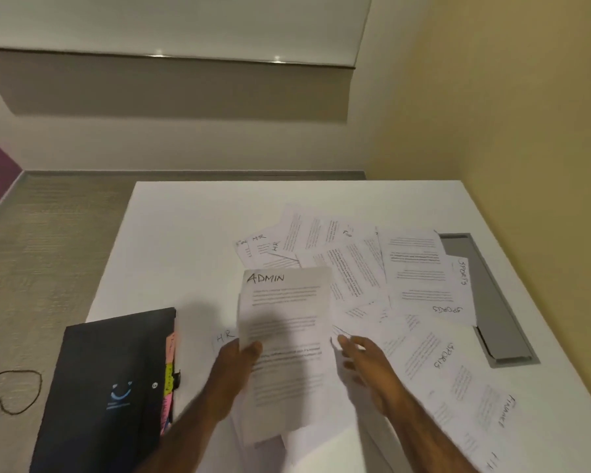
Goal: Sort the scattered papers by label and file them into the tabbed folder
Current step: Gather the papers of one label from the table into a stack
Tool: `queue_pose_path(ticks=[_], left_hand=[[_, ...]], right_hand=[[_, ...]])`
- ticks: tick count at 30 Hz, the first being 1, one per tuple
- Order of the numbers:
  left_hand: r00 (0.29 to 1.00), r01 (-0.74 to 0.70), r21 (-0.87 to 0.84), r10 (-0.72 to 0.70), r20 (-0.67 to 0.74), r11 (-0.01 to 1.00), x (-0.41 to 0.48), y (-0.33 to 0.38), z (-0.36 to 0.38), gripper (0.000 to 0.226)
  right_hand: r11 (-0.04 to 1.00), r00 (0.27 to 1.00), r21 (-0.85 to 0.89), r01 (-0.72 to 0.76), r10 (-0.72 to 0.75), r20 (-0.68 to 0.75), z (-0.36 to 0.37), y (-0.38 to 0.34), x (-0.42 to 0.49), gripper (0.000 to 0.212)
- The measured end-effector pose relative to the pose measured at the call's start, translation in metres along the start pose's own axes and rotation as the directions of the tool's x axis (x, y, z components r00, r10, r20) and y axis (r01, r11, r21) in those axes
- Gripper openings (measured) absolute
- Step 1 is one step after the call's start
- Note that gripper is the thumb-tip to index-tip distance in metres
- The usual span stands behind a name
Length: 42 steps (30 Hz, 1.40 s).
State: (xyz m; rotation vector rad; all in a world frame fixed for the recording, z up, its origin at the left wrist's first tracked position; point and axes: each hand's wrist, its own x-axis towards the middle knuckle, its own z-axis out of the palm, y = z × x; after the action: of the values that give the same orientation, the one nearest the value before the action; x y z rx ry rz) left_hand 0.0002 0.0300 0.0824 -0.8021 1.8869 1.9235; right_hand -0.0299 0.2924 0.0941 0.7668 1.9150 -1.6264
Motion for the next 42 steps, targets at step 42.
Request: queue_pose_path(ticks=[42], left_hand=[[0.84, 0.362, 0.79, 0.196, -0.507, 0.494, -0.039, -0.119, 0.079, 0.063]], right_hand=[[0.997, 0.999, 0.063, 0.044, -0.043, -0.023, -0.133, 0.04, -0.035, 0.027]])
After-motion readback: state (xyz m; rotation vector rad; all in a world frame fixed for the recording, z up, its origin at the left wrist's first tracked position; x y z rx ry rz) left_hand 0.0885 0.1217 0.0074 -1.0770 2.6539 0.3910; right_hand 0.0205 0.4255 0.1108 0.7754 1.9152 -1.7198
